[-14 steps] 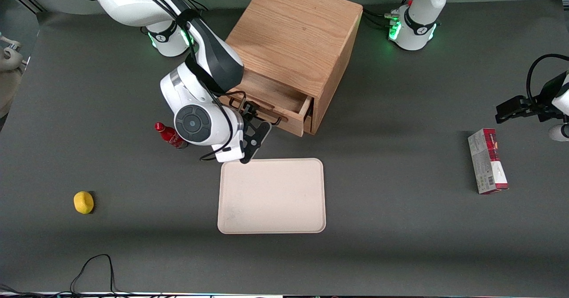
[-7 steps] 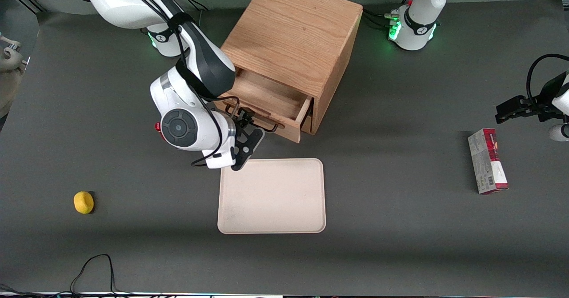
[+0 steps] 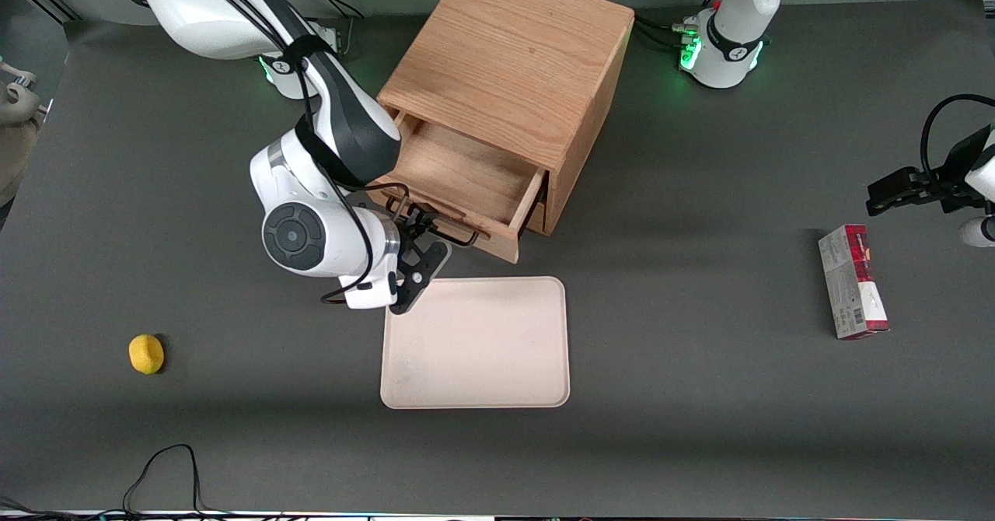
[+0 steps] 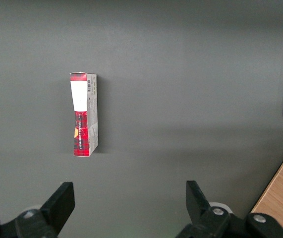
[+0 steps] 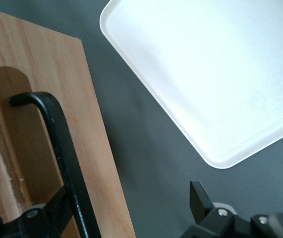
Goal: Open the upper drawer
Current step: 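Pull the upper drawer outward by its handle with the right gripper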
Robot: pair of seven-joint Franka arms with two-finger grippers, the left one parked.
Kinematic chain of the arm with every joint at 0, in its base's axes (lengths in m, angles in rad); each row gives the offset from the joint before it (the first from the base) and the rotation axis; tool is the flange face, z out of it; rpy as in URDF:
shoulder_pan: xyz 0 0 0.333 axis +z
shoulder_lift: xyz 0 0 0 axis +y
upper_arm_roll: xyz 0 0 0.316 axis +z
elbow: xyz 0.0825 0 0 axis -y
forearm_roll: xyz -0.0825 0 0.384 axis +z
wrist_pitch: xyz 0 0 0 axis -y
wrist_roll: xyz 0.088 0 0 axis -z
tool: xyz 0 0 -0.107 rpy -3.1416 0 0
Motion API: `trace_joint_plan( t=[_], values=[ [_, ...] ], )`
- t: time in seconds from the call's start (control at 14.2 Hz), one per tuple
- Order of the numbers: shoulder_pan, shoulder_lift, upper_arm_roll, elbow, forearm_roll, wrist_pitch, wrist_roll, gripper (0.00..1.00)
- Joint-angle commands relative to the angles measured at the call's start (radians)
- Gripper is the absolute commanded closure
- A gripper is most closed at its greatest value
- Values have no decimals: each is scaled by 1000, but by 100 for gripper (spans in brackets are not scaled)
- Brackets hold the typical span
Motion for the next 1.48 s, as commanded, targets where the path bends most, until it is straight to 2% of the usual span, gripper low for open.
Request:
trace_joint_plan(
  t=[0.0,0.71,1.41],
  values=[
    [-8,30,-2,42,-11,14,-19,0],
    [-57,90,-3,134,-10,34,-20,0],
    [-105,94,-3,137,0,104,-30,0]
  ],
)
